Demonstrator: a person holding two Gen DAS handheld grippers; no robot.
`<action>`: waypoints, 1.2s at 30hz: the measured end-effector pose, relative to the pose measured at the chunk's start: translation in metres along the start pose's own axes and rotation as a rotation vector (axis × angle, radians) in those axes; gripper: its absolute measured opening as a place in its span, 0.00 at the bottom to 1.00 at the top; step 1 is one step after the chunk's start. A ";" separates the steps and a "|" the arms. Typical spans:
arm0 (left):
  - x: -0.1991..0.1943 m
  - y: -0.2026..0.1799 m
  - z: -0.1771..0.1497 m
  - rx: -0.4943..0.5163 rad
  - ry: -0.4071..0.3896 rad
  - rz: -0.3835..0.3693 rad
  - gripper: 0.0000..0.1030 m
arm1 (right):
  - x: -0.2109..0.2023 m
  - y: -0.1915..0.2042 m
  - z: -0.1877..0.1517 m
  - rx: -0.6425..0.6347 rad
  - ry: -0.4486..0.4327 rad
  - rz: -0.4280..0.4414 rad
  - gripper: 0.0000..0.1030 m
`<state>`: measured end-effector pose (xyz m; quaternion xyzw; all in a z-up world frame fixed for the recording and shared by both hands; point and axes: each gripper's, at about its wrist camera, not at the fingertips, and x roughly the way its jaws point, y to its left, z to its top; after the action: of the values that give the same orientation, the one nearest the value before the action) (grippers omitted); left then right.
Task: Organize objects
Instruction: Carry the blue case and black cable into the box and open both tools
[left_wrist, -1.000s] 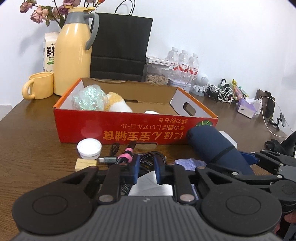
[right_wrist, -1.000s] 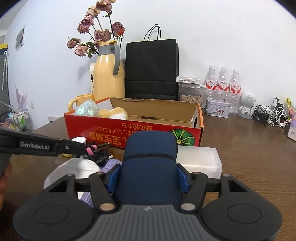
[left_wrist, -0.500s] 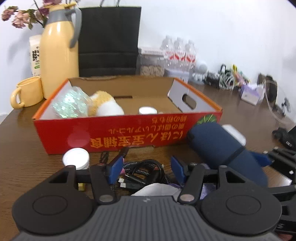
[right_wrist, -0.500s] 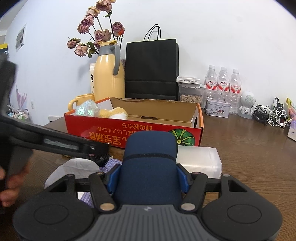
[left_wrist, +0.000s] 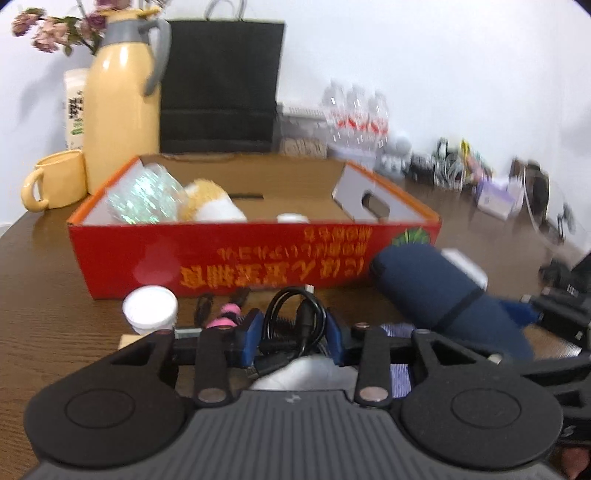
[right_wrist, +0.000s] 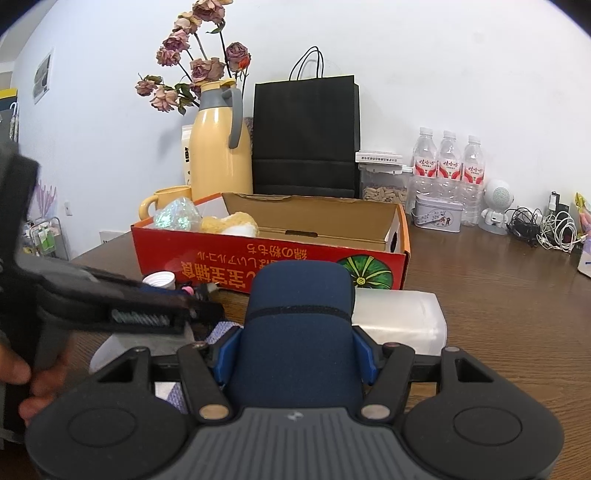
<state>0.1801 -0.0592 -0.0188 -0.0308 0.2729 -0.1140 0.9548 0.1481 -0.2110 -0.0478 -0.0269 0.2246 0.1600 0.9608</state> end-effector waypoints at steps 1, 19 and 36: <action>-0.005 0.002 0.001 -0.012 -0.017 -0.002 0.34 | 0.000 0.000 0.000 -0.001 0.000 -0.001 0.59; -0.048 0.025 0.011 -0.074 -0.115 -0.014 0.29 | -0.001 0.005 0.000 -0.030 -0.005 -0.030 0.59; -0.031 0.013 0.085 -0.062 -0.252 -0.031 0.29 | 0.000 0.008 0.070 -0.030 -0.166 -0.011 0.59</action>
<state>0.2018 -0.0397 0.0674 -0.0786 0.1537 -0.1153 0.9782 0.1755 -0.1946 0.0155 -0.0294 0.1414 0.1597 0.9765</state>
